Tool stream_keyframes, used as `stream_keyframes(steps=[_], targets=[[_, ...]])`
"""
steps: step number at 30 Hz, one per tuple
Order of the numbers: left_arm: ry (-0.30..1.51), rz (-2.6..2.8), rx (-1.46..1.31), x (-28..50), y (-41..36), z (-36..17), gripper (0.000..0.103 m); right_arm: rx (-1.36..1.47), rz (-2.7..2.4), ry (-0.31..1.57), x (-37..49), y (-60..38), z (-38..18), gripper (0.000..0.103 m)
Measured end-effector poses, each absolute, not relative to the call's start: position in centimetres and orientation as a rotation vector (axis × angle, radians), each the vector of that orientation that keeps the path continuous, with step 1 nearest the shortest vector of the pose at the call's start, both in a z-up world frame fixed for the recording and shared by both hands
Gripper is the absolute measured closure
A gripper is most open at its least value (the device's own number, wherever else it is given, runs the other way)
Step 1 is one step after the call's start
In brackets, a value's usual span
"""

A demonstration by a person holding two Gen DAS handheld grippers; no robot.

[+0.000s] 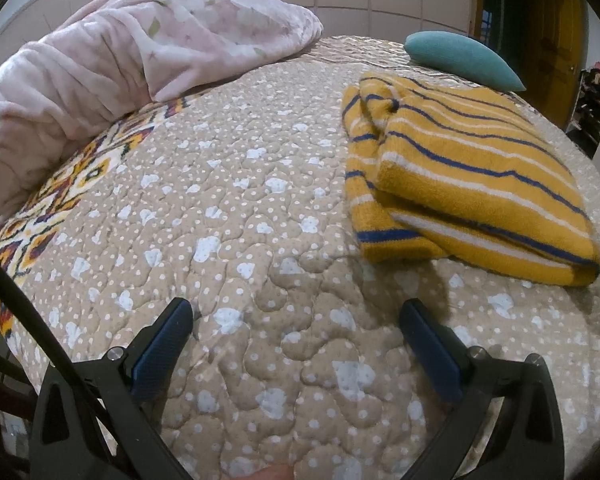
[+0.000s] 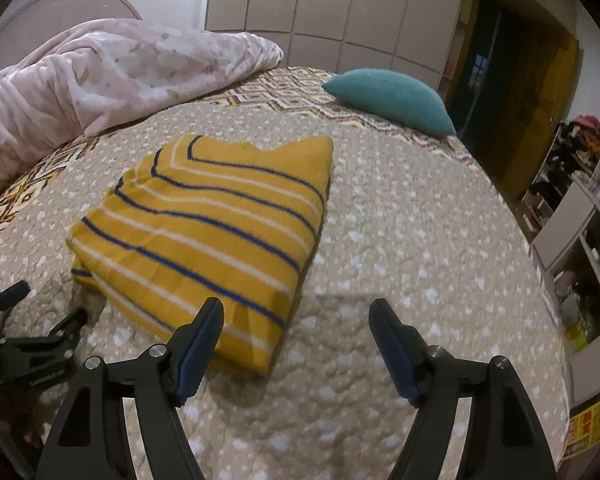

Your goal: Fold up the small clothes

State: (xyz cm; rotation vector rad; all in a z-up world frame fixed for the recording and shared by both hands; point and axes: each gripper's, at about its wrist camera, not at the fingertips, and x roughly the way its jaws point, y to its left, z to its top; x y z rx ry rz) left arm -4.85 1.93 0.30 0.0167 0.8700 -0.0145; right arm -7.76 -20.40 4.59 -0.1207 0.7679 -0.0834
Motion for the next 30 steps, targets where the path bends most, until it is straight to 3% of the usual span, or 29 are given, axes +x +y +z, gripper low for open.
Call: stream_keyframes(steps=[17, 23, 26, 30], targets=[[0.75, -0.158, -0.051, -3.1, -0.3, 8.3, 0.0, -0.136, -0.08, 0.714, 0.0, -22.6, 5.7, 0.018], [0.743, -0.174, -0.003, -0.2, -3.2, 9.0, 0.0, -0.116, -0.064, 0.803, 4.6, -23.9, 3.5, 0.018], [0.755, -0.167, 0.037, 1.3, -4.5, 8.5, 0.0, -0.076, -0.052, 0.838, 6.2, -25.3, 2.2, 0.007], [0.793, -0.15, 0.077, 3.6, -5.7, 7.1, 0.0, 0.005, -0.08, 0.842, 7.2, -28.1, 1.6, 0.004]])
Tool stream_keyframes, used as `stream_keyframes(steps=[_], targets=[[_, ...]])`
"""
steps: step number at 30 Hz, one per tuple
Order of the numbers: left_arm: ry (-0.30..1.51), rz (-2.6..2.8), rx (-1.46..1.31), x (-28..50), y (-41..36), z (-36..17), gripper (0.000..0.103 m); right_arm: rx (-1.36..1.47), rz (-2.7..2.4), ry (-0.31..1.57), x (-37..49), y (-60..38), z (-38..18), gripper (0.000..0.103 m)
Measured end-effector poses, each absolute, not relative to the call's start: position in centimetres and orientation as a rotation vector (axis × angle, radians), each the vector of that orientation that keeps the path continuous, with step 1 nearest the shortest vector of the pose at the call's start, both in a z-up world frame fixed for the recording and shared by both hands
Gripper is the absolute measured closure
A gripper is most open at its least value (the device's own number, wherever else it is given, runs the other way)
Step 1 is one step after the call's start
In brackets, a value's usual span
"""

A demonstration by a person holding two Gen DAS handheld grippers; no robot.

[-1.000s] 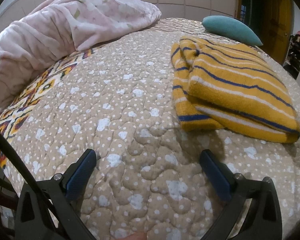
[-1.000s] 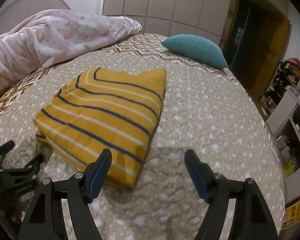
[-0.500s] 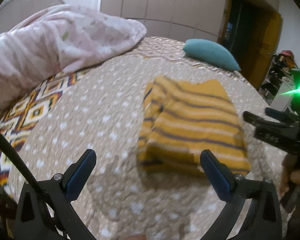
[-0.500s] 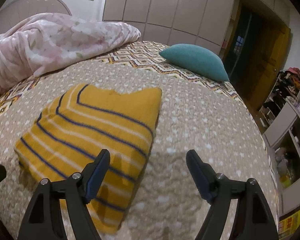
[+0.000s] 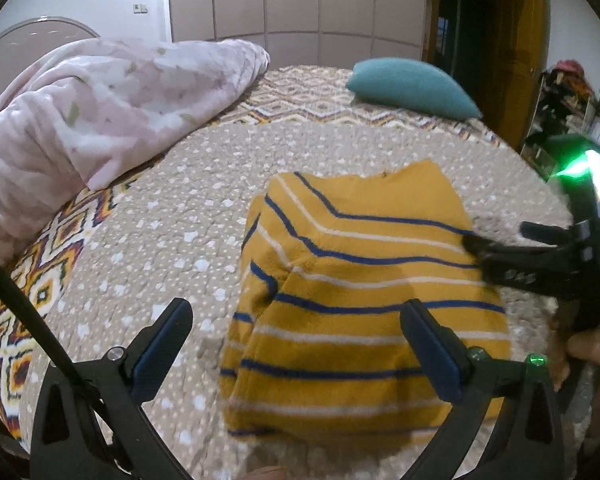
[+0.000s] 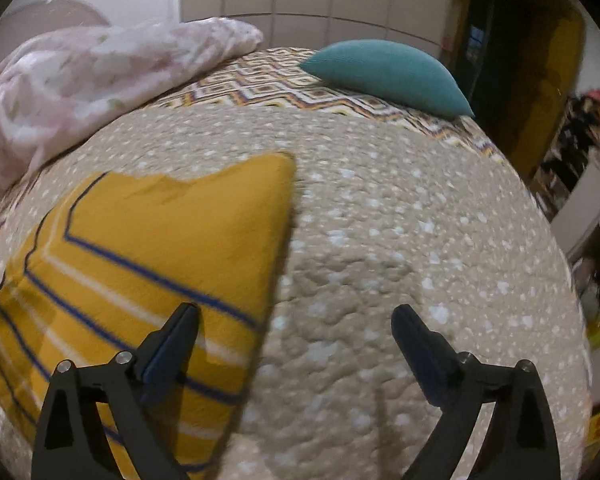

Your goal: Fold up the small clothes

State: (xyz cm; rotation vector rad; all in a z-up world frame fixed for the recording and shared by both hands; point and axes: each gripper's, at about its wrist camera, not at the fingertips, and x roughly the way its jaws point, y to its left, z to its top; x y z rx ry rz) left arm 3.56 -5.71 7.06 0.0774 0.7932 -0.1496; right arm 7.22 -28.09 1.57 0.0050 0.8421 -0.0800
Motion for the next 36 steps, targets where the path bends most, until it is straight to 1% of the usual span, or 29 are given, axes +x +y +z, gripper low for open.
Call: stream_keyframes(steps=[6, 11, 12, 16, 19, 24, 30, 36], targets=[[0.839, -0.113, 0.124, 5.5, -6.3, 4.8, 0.0, 0.167, -0.076, 0.789, 6.9, -31.1, -0.2, 0.002], [0.828, -0.088, 0.126, 5.6, -6.5, 4.1, 0.0, 0.328, -0.064, 0.744, 6.5, -33.8, -1.3, 0.002], [0.821, -0.08, 0.132, 5.6, -6.6, 4.0, 0.0, 0.365, -0.07, 0.745, 6.4, -34.5, -1.6, 0.005], [0.787, -0.065, 0.151, 5.3, -6.9, 3.9, 0.0, 0.508, -0.037, 0.716, 6.0, -36.8, -2.2, 0.006], [0.791, -0.064, 0.146, 4.9, -6.8, 4.5, 0.0, 0.521, -0.023, 0.693, 5.5, -36.7, -2.0, 0.006], [0.821, -0.056, 0.099, 2.2, -5.6, 5.9, 0.0, 0.57, -0.027, 0.616, 3.1, -37.4, -1.0, 0.006], [0.848, -0.067, 0.086, -2.2, -4.3, 6.5, 0.0, 0.494, 0.02, 0.644, -3.1, -34.4, 0.5, 0.006], [0.898, -0.065, 0.058, -5.2, -2.9, 4.6, 0.0, 0.394, -0.042, 0.681, -10.2, -31.1, 0.2, 0.006]])
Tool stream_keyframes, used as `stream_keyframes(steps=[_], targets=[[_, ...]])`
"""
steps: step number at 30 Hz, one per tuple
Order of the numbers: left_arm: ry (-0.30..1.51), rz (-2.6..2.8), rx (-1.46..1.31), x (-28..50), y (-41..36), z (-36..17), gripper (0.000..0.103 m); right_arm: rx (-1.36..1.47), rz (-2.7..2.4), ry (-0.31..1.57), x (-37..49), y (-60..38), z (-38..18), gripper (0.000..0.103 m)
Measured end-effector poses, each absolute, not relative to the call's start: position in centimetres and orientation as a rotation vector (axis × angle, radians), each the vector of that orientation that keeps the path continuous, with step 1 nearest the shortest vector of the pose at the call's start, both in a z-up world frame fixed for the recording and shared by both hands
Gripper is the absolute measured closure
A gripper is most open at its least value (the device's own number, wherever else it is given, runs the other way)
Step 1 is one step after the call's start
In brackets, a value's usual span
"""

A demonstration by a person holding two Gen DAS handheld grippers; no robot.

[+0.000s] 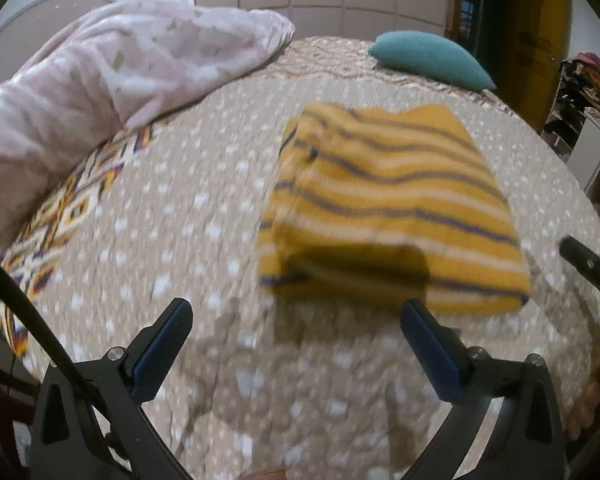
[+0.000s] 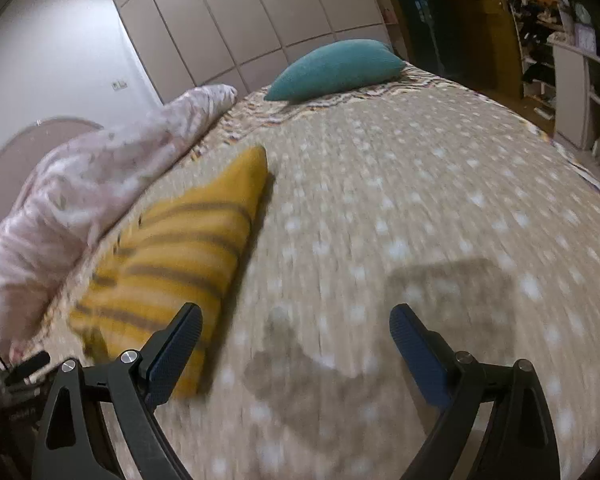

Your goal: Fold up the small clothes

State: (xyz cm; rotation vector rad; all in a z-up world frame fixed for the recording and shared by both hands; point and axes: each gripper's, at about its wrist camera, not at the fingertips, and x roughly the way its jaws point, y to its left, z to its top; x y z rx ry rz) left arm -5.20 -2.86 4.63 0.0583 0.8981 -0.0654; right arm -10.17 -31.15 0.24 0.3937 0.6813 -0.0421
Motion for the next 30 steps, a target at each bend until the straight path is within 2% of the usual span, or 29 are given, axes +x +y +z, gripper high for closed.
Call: stream_keyframes(steps=[8, 19, 30], targets=[[0.998, -0.037, 0.049, -6.3, -1.6, 0.9, 0.0, 0.305, -0.098, 0.737, -13.9, -28.1, -1.7, 0.006], [0.98, -0.011, 0.04, -6.6, -2.1, 0.3, 0.0, 0.219, -0.149, 0.765, -12.5, -26.7, -3.3, 0.0], [0.99, -0.017, 0.029, -6.4, -1.8, 0.2, 0.0, 0.148, -0.196, 0.798, -11.6, -25.7, -3.6, 0.0]])
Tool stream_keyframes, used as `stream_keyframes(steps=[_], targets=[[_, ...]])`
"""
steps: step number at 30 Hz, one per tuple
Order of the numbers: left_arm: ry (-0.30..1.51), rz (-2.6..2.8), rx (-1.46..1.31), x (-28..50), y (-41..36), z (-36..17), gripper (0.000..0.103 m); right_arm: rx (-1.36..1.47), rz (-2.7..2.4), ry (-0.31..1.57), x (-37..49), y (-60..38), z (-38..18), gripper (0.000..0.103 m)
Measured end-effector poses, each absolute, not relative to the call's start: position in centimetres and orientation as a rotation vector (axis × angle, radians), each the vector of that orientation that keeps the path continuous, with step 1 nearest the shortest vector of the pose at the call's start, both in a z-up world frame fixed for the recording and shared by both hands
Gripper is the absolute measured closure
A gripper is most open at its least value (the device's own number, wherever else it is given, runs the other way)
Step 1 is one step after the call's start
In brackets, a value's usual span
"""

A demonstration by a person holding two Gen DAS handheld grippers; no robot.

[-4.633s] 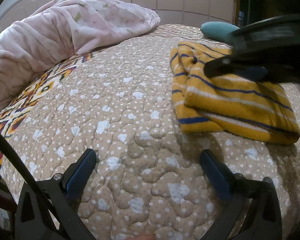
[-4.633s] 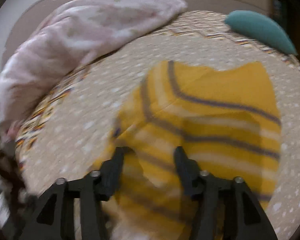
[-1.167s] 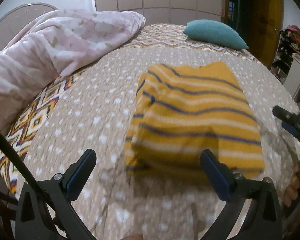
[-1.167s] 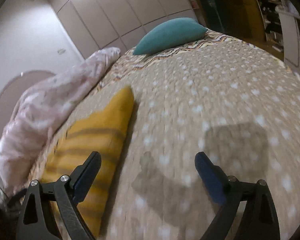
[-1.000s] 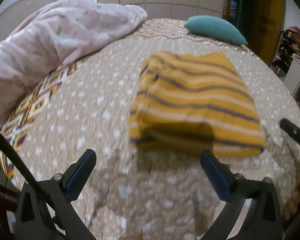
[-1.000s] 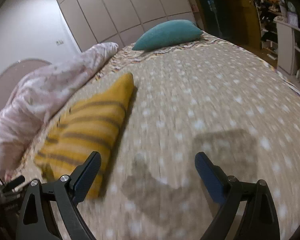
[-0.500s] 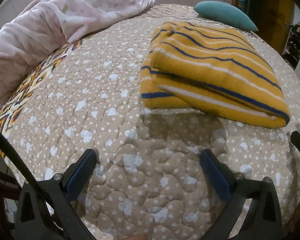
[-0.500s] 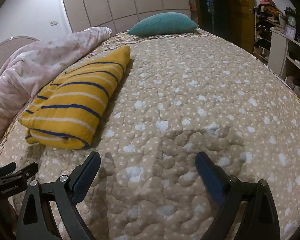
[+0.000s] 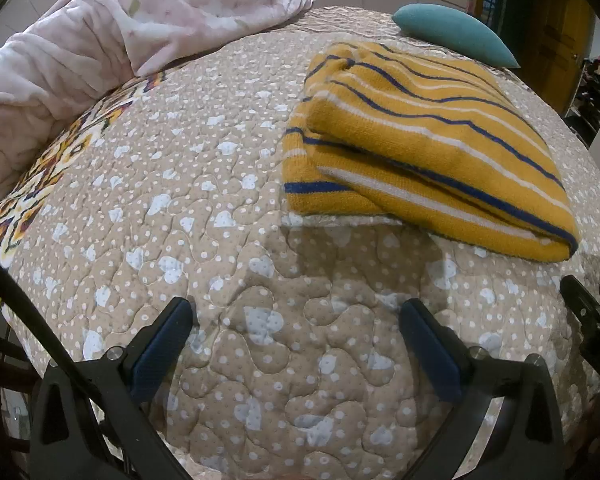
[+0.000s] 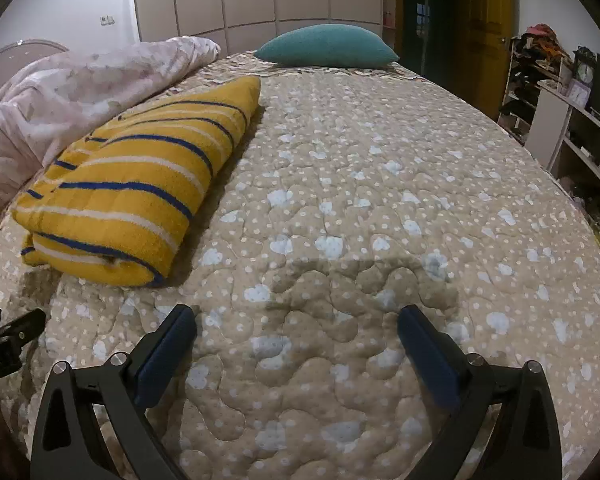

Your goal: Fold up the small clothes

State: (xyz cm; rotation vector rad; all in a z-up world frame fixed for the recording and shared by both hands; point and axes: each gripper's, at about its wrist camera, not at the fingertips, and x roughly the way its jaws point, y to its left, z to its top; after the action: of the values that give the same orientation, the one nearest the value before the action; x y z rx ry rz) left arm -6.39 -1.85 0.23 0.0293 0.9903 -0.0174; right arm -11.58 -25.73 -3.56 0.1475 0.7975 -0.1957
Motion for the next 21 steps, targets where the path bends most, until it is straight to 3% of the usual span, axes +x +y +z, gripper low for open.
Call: stream_keyframes(steps=[21], targets=[[0.992, -0.025, 0.032, -6.49, -1.84, 0.25, 0.0, 0.137, -0.215, 0.799, -11.7, -25.35, -3.62, 0.0]])
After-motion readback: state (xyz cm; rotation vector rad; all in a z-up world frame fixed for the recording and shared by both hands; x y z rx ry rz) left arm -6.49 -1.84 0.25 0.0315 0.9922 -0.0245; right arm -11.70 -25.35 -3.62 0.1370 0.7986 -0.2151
